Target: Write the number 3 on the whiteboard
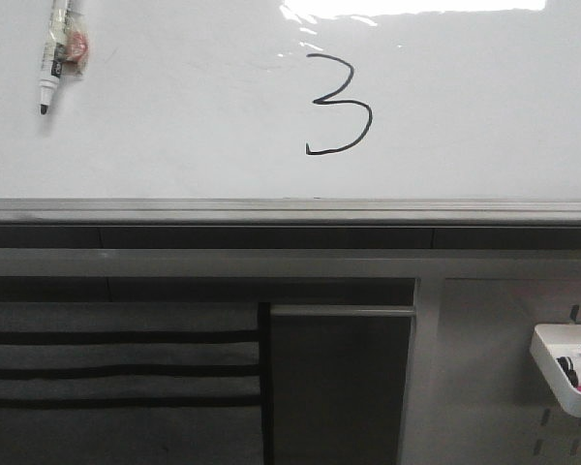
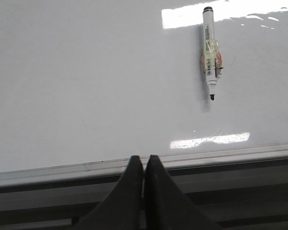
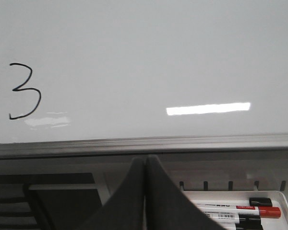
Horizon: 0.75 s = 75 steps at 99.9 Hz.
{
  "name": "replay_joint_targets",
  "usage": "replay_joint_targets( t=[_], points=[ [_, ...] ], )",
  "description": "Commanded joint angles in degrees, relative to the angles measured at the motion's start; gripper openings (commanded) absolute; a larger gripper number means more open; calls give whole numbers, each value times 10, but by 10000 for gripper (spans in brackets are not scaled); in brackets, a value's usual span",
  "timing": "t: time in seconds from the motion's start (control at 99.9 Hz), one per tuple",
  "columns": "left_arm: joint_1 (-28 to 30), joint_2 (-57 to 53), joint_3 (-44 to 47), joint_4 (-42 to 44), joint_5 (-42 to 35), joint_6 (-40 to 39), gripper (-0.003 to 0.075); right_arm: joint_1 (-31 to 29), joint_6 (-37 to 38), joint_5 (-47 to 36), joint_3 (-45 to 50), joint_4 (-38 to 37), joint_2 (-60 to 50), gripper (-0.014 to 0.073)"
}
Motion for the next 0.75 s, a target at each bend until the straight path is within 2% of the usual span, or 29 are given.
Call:
replay_joint_targets(
  t=[0.0,0.13,0.17,0.74],
  points=[
    [2,-18,0,-5,-46,-6,-18,-7,1,-100,34,5,-12,-74],
    [2,-18,0,-5,-46,-6,-18,-7,1,-150,85,5,-31,-74],
    [2,-18,0,-5,-46,-6,-18,-7,1,-130,81,5,-31,-74],
    [2,-18,0,-5,-46,-6,-18,9,1,-146,83,5,-31,-74]
  ],
)
